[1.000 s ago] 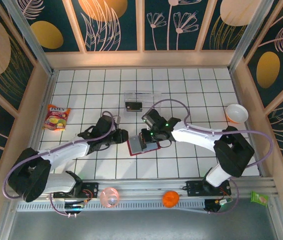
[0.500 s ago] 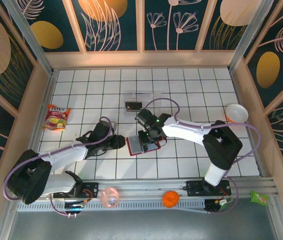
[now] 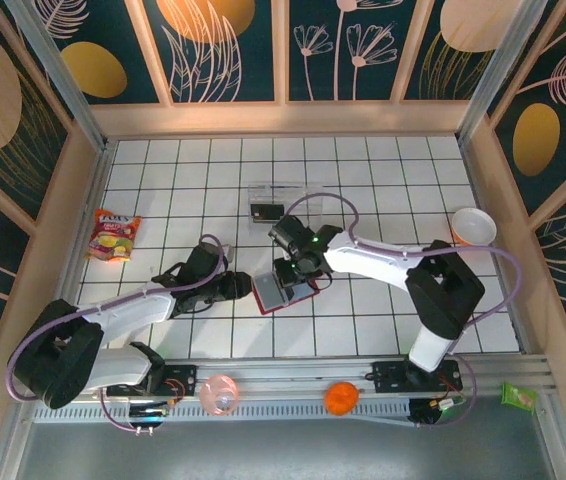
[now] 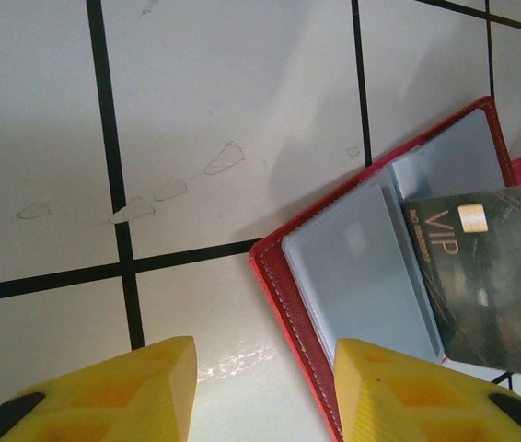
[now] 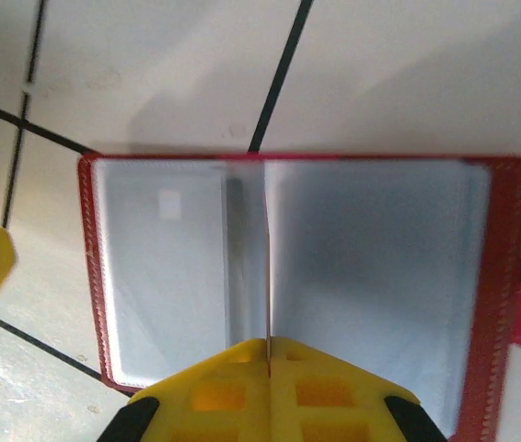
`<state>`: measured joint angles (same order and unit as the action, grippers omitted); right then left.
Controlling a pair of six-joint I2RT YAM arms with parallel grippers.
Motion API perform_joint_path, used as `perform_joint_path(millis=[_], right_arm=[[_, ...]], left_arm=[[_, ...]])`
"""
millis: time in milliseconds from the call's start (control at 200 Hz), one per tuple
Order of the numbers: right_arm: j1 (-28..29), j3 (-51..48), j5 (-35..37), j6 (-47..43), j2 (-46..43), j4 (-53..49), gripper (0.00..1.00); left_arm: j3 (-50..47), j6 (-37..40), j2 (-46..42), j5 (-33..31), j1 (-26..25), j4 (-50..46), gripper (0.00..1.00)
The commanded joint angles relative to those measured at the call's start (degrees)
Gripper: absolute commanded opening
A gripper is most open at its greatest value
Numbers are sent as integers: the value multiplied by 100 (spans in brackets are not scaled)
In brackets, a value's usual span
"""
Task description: Take the credit cards out of the card holder
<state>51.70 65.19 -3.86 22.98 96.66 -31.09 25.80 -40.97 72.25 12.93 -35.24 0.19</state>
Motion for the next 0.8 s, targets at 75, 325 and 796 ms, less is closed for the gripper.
perform_joint_path(millis=[75,325,796], right_arm=[[-215,402,455,-1609,-843,587,0],[-583,1480,175,-3947,-463,525,0],[-969,4084,-343,-6718,1598,-1583,0]], left_arm=[[92,-16,-94,173,75,-88,46],[65,-76,-272,360,294,-147,51],[381,-117,-430,395,514,-762,66]])
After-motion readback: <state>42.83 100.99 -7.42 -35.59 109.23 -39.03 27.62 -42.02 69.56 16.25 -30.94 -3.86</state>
